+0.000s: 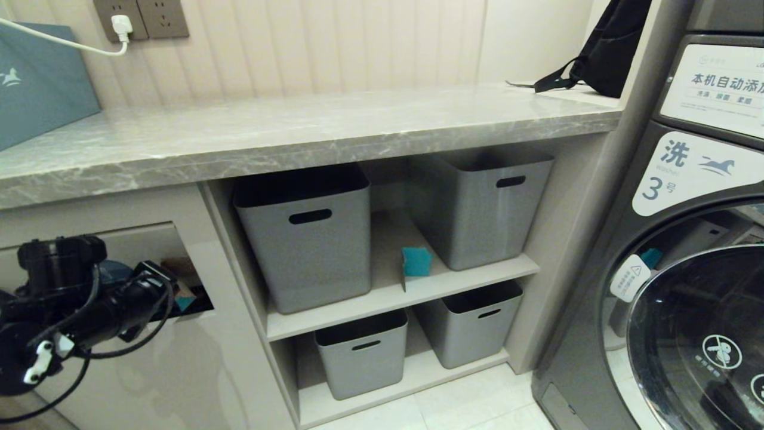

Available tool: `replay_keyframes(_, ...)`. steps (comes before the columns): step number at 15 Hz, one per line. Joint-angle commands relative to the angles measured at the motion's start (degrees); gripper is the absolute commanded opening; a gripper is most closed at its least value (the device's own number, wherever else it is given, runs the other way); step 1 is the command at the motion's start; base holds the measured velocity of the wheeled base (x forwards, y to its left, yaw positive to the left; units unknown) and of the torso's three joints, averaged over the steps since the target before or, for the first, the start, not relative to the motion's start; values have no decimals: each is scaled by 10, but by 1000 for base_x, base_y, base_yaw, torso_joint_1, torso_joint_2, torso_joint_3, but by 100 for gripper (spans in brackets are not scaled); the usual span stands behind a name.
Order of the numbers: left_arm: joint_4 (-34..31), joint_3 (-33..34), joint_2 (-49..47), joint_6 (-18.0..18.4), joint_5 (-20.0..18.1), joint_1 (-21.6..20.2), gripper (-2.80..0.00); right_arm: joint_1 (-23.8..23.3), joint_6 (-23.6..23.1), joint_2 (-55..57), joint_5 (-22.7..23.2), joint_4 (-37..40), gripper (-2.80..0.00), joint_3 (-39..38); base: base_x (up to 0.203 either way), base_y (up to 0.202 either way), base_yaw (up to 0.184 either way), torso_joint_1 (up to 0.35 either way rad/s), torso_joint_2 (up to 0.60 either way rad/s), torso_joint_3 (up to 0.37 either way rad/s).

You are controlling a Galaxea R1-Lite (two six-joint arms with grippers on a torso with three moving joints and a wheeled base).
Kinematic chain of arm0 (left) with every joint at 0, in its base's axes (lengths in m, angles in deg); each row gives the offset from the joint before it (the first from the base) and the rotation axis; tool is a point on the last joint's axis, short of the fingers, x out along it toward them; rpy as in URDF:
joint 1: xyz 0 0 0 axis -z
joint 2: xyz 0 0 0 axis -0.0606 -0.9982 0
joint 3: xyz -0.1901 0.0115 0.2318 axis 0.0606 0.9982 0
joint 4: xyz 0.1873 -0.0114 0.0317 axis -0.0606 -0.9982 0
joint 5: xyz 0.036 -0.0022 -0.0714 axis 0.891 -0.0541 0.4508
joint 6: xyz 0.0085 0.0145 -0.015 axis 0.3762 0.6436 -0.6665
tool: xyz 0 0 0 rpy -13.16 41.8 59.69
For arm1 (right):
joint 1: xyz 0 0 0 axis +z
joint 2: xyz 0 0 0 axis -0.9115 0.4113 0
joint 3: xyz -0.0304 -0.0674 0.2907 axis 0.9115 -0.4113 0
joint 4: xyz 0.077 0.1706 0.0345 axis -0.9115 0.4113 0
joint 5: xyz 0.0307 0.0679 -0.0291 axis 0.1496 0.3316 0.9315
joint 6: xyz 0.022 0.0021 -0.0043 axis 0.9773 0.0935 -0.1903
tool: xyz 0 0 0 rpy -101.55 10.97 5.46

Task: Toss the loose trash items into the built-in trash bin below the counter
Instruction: Put the garbage in the trash can

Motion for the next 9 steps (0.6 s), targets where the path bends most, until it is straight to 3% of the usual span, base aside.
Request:
replay_keyframes(1, 2, 0, -18, -28, -14, -34, -280, 0, 0, -1, 0, 0, -280, 0, 0, 0, 0, 0, 0, 0)
replay_keyframes(4, 3, -25, -58, -67, -32, -59, -280, 0, 0, -1, 1, 0, -280, 0, 0, 0, 0, 0, 0, 0)
replay_keyframes(9, 2, -126, -146, -114, -58, -67, -280, 0, 0, -1, 0, 0, -280, 0, 0, 0, 0, 0, 0, 0)
